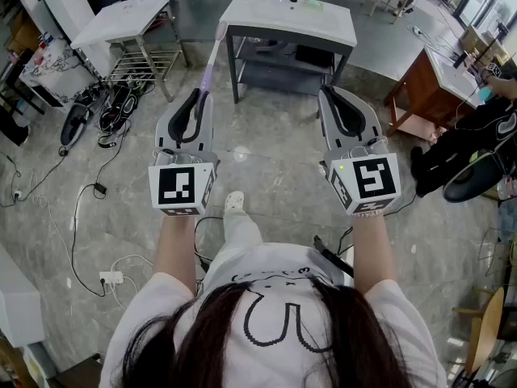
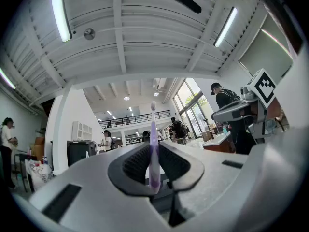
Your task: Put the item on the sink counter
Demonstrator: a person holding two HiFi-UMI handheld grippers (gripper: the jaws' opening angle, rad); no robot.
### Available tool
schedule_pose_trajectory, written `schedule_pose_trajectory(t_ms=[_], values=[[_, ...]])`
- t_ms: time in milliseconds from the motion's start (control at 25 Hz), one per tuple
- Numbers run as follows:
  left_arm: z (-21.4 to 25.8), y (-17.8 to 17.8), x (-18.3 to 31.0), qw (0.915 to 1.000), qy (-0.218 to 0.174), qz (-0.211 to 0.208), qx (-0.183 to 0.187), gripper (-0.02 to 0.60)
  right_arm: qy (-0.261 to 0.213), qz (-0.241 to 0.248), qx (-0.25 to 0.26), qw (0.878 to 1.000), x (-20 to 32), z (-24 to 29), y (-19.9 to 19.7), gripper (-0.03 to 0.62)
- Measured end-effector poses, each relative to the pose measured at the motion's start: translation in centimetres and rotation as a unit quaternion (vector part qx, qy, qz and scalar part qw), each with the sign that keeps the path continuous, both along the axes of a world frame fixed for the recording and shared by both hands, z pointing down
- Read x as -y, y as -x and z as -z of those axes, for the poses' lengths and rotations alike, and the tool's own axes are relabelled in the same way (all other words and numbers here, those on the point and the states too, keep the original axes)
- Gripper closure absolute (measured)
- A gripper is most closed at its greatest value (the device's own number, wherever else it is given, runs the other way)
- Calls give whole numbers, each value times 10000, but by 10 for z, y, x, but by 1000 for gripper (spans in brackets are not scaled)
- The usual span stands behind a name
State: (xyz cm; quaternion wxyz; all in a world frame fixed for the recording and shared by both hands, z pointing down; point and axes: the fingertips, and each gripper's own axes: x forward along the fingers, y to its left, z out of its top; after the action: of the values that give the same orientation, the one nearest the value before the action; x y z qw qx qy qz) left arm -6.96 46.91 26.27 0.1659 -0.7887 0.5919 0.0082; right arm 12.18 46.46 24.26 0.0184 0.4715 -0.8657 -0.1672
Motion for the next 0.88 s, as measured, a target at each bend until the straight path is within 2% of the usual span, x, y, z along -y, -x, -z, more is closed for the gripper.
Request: schedule_pose_trajectory(t_ms=[360,600,880], values=[[-8,7,57,9999,94,-48,37,517,126,14,35,9999,53,-8,11,560],[-15,28,130,9998,208,-26,-43,517,223,6,-14,9997,125,-14,29,562],[-24,59,239,9993,312,1,-181,517,329,38,-43,9994,230,-21,64,561]])
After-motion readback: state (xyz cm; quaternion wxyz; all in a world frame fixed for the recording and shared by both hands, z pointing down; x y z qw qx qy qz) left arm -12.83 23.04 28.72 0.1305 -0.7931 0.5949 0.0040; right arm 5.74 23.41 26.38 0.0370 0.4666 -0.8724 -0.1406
